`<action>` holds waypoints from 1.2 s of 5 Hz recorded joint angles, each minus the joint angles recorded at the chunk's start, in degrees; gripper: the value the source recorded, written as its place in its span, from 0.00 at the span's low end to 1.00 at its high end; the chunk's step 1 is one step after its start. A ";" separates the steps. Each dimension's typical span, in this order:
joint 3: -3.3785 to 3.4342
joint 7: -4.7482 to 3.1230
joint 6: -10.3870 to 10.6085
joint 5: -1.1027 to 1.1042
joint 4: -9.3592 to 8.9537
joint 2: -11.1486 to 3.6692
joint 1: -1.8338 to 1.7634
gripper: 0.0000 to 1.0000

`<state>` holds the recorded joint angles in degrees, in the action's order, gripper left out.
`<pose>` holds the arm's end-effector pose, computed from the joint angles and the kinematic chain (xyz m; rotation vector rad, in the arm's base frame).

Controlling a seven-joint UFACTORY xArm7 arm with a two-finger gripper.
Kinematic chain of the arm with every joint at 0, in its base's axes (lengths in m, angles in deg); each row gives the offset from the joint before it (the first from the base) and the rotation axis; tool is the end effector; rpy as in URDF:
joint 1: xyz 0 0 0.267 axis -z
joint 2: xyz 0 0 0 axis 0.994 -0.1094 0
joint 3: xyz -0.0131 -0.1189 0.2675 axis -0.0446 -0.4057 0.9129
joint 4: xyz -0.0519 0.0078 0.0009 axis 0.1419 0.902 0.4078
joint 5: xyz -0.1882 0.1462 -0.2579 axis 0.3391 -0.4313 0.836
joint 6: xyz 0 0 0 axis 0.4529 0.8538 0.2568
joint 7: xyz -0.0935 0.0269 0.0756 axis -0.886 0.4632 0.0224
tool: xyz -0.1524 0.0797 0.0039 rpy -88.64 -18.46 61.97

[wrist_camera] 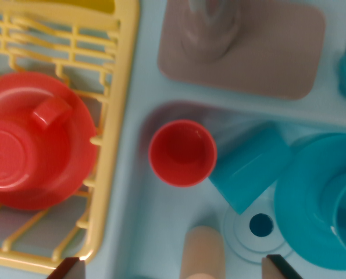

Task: Pick detergent from the sink

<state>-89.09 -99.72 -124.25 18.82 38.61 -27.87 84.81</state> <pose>0.4513 -0.0161 0.1618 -3.0950 -0.2722 0.1463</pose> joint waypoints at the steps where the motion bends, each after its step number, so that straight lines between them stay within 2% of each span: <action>1: 0.00 0.00 0.00 0.00 0.00 0.00 0.00 0.00; 2: -0.32 -1.19 2.50 -0.25 -2.44 -0.13 0.23 0.00; 3: -0.32 -1.19 2.50 -0.25 -2.44 -0.13 0.23 0.00; 4: -0.63 -2.32 4.89 -0.48 -4.77 -0.25 0.44 0.00; 5: -0.63 -2.32 4.89 -0.48 -4.77 -0.25 0.44 0.00; 6: -0.90 -3.31 6.99 -0.69 -6.82 -0.36 0.63 0.00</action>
<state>-89.99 -103.03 -117.26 18.14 31.79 -28.22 85.45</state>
